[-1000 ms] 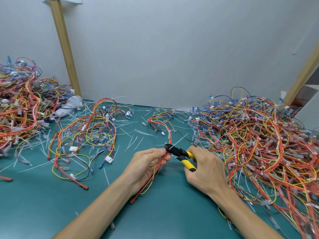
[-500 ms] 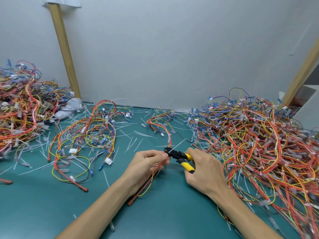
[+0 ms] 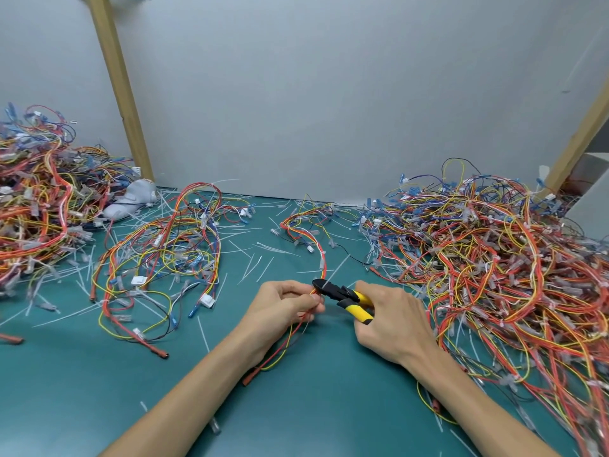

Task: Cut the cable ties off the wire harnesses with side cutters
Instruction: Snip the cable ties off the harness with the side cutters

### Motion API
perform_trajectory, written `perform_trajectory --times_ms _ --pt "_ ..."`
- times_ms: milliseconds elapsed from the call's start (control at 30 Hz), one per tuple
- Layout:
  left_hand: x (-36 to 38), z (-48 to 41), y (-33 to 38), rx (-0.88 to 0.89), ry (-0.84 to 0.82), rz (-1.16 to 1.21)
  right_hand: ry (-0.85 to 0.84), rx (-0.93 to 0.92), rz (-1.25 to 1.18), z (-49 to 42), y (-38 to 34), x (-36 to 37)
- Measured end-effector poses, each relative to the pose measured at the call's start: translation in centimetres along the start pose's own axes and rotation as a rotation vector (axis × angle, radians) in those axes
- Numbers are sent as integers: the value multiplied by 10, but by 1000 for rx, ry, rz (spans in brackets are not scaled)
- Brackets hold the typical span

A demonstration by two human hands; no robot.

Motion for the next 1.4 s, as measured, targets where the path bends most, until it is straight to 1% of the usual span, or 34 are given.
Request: perform_trajectory --times_ms 300,400,500,567,633,733,900,1100,1300,1400 --pt "5 2 0 54 56 -257 35 8 -13 2 0 2" --pt "4 4 1 103 109 -534 35 -3 16 2 0 4" --pt "8 9 1 164 101 -831 33 5 14 2 0 4" --pt "10 10 0 216 124 -931 32 14 9 2 -1 3" --pt "10 9 -1 265 151 -983 34 17 11 3 0 3" --pt "8 7 -1 303 167 -964 34 5 54 3 -1 5" --pt "5 6 0 305 193 -894 72 -51 123 1 -3 5" --pt "3 5 0 288 179 -841 1 -9 85 2 -1 3" --pt "1 5 0 261 154 -787 29 -35 93 3 -3 3" --pt "1 4 0 265 148 -796 -4 -13 109 2 -2 4"
Point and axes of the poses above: each hand's wrist, its own z-axis away from the middle knuckle, its own x-axis out of the palm, y = z × x, the point moved 1 cm from there along -z, towards the middle knuckle, and after that the axes turned 9 degrees about -y, right-handed, at the moved point
